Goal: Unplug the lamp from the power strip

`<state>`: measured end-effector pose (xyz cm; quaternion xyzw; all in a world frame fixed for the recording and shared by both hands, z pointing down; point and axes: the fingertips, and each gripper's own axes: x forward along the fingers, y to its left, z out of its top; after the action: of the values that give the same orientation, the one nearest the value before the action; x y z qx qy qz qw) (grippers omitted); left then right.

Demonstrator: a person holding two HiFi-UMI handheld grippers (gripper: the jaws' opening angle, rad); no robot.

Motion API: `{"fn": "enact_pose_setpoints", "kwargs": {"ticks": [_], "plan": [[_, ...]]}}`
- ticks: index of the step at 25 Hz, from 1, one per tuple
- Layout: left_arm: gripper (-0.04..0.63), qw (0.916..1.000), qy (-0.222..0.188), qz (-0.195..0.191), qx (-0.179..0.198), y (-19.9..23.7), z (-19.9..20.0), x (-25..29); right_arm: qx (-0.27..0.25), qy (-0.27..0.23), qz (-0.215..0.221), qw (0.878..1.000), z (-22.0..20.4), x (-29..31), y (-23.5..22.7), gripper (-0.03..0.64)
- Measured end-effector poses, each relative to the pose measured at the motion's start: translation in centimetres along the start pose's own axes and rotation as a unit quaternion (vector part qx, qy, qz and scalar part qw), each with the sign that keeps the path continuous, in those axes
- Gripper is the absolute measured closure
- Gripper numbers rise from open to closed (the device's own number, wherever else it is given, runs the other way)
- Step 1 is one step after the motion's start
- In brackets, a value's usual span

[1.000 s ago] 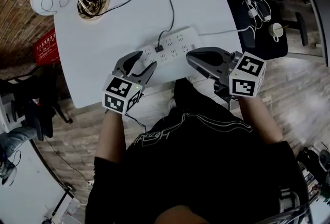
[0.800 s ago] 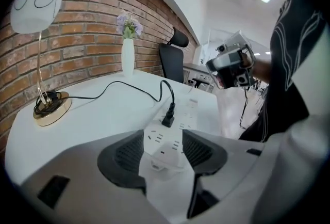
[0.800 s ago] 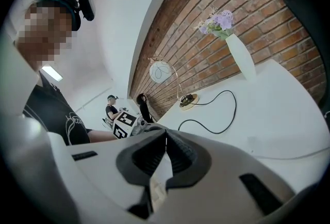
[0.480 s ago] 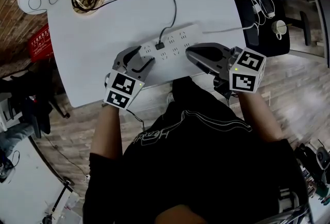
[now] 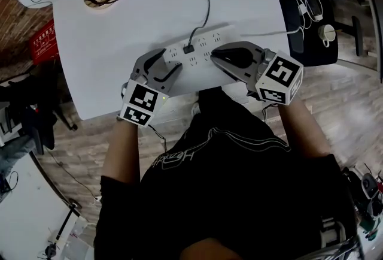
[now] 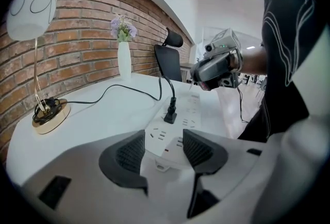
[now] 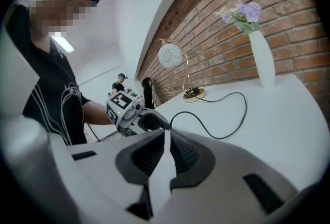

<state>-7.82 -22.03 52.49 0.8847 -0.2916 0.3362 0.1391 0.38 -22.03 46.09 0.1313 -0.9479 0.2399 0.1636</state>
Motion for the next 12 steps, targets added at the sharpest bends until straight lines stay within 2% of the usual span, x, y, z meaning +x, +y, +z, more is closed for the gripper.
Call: {"fn": "enact_pose_setpoints", "kwargs": {"ticks": [2,3,4,6,12], "plan": [[0.374,1.0000,-0.001,0.001,0.000,0.0,0.0,0.0,-0.065,0.024,0.011,0.998,-0.1,0.9,0.3,0.603],[0.374,1.0000,-0.001,0.002,0.000,0.0,0.0,0.0,-0.098,0.042,0.016,0.994,-0.2,1.4,0.5,0.543],[0.374,1.0000,-0.001,0.002,0.000,0.0,0.0,0.0,-0.130,0.061,0.021,0.989,-0.3,2.0,0.6,0.522],[0.374,1.0000,-0.001,0.002,0.000,0.0,0.0,0.0,-0.183,0.092,0.030,0.978,-0.4,3.1,0.7,0.523],[0.374,1.0000,0.001,-0.001,0.001,0.0,0.0,0.1,-0.256,0.144,0.045,0.955,-1.5,5.8,-0.4,0.531]]}}
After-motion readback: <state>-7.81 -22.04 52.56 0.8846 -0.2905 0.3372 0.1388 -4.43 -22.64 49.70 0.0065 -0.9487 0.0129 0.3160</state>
